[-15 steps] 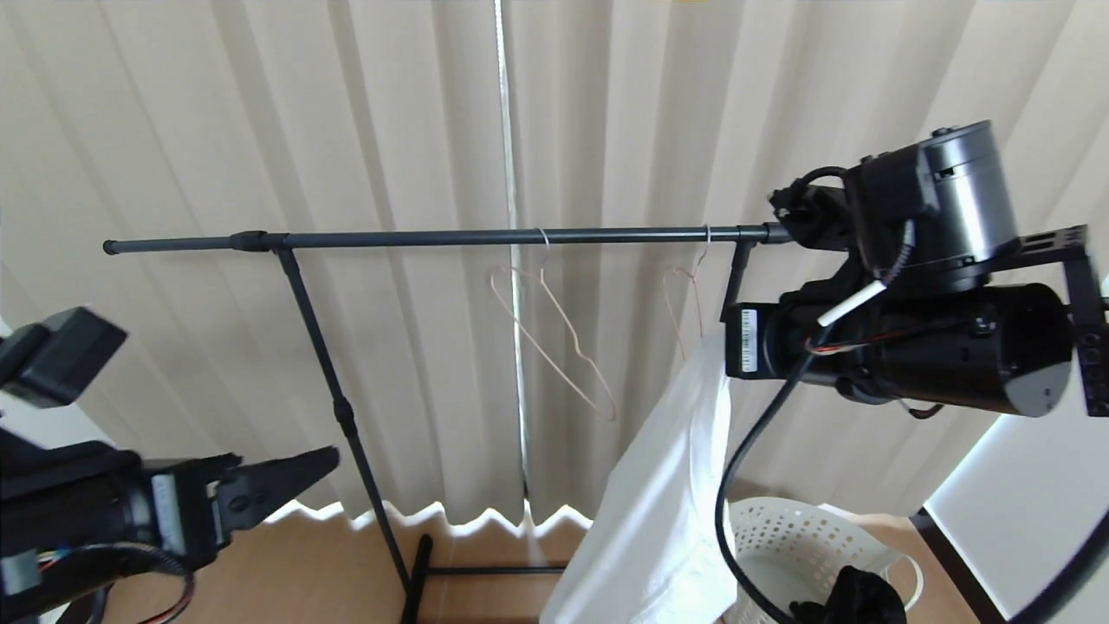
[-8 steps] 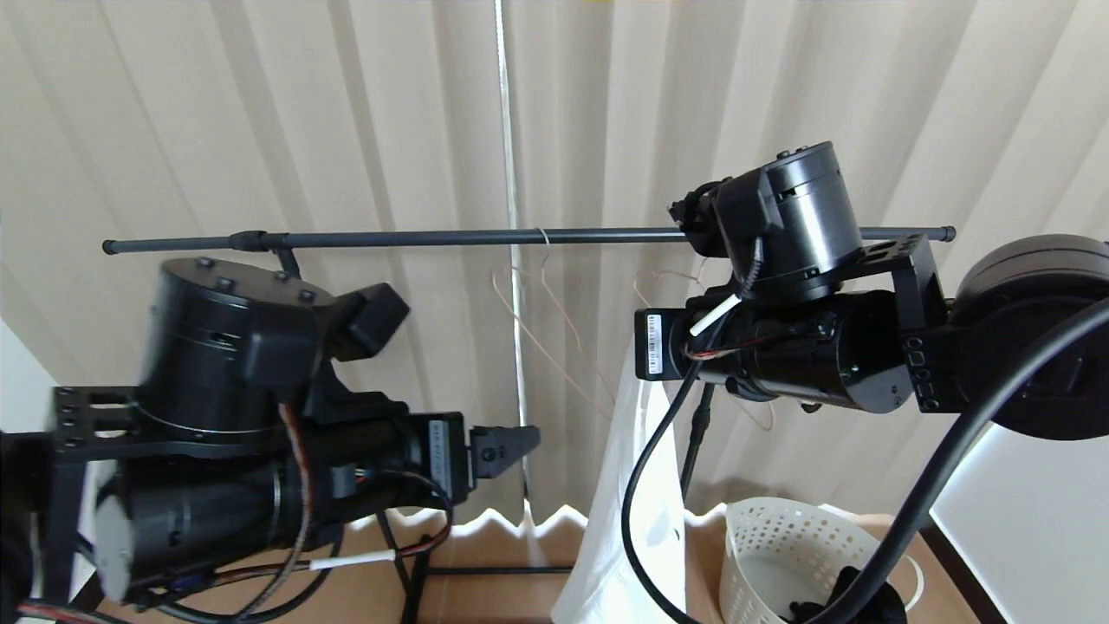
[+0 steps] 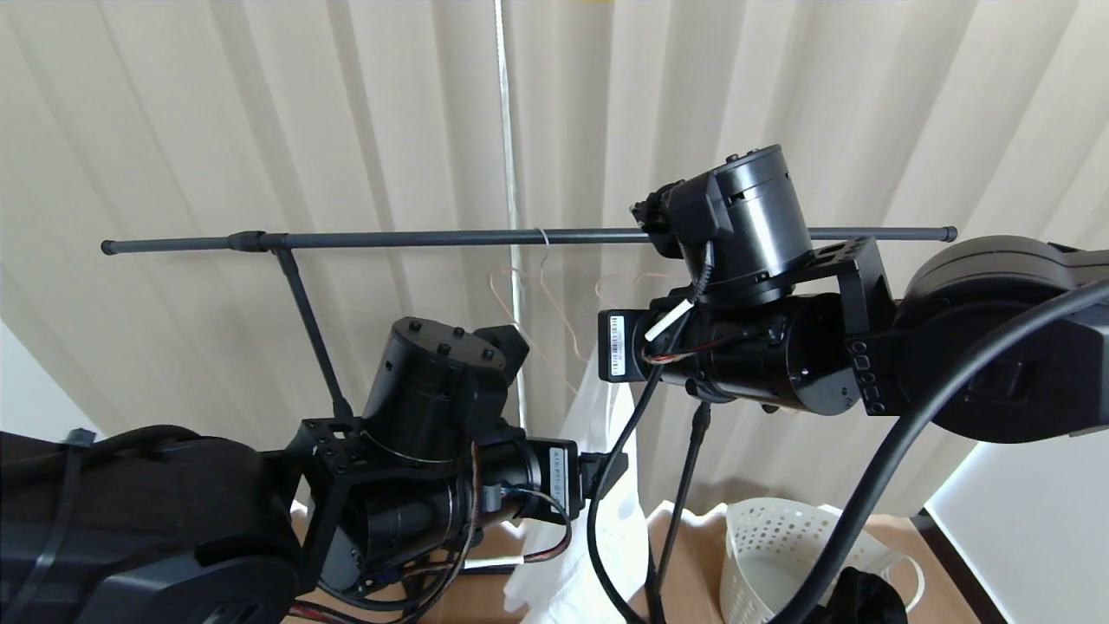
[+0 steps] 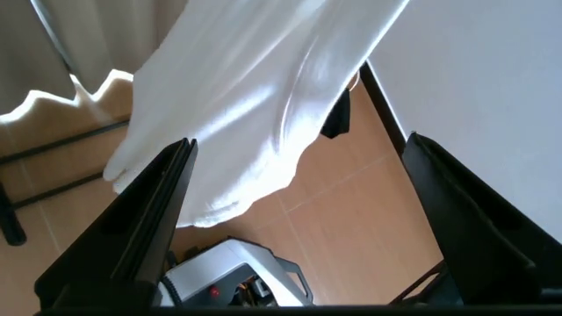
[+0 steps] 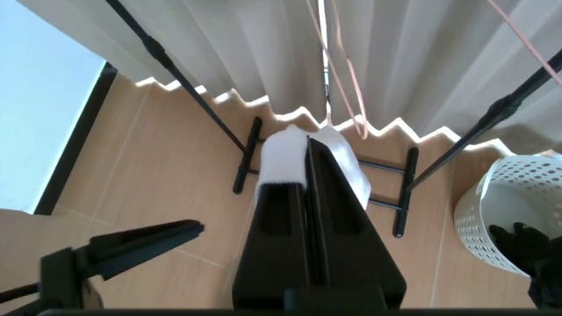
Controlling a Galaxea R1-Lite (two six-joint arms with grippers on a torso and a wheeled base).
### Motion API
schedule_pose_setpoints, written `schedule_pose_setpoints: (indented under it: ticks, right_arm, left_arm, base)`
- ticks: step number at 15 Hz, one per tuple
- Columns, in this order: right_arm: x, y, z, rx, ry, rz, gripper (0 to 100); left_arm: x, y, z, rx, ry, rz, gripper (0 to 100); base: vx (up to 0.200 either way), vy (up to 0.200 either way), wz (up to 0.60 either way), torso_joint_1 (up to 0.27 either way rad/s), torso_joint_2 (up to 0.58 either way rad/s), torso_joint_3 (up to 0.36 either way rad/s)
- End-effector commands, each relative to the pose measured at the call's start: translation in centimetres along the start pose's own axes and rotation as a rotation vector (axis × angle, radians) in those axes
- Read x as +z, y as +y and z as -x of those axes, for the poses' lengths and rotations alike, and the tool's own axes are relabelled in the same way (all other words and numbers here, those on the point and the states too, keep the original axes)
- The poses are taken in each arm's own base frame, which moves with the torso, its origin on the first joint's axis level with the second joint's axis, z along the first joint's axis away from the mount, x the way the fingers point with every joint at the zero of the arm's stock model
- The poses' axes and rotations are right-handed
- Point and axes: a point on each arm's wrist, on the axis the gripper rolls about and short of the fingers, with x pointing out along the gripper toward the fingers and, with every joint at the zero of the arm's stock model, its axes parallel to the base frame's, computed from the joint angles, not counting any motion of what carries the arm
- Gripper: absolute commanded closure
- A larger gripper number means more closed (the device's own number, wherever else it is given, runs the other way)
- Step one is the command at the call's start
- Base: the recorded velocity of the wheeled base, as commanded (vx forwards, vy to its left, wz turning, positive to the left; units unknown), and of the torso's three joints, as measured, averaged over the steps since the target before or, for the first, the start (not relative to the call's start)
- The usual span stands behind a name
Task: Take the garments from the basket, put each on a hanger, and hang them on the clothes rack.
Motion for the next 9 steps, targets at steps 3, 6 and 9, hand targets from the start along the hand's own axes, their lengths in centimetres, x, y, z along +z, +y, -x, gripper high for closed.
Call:
schedule_pose_setpoints:
  ticks: [3, 6, 9]
  right_arm:
    - [-0.1, 0.5, 0.4, 0.016, -0.001, 0.004, 100]
    - [-0.2, 0.4, 0.5, 0.017, 0.000, 0.001, 100]
    - [-0.2, 0.3, 0.6, -0.006, -0.011, -0.018, 100]
  left_arm:
    - [0.9, 0.3, -1.9, 0.048, -0.024, 0.013, 0]
    - [1.2, 0.4, -3.1, 0.160, -0.077, 0.011, 0]
    - [1.2, 0.5, -2.7, 0.172, -0.083, 0.012, 0]
  base:
    - [0.000, 0.000, 0.00, 0.000, 0.00, 0.000]
    - [0.000, 0.000, 0.00, 0.000, 0.00, 0.000]
    - [0.000, 0.000, 0.00, 0.000, 0.00, 0.000]
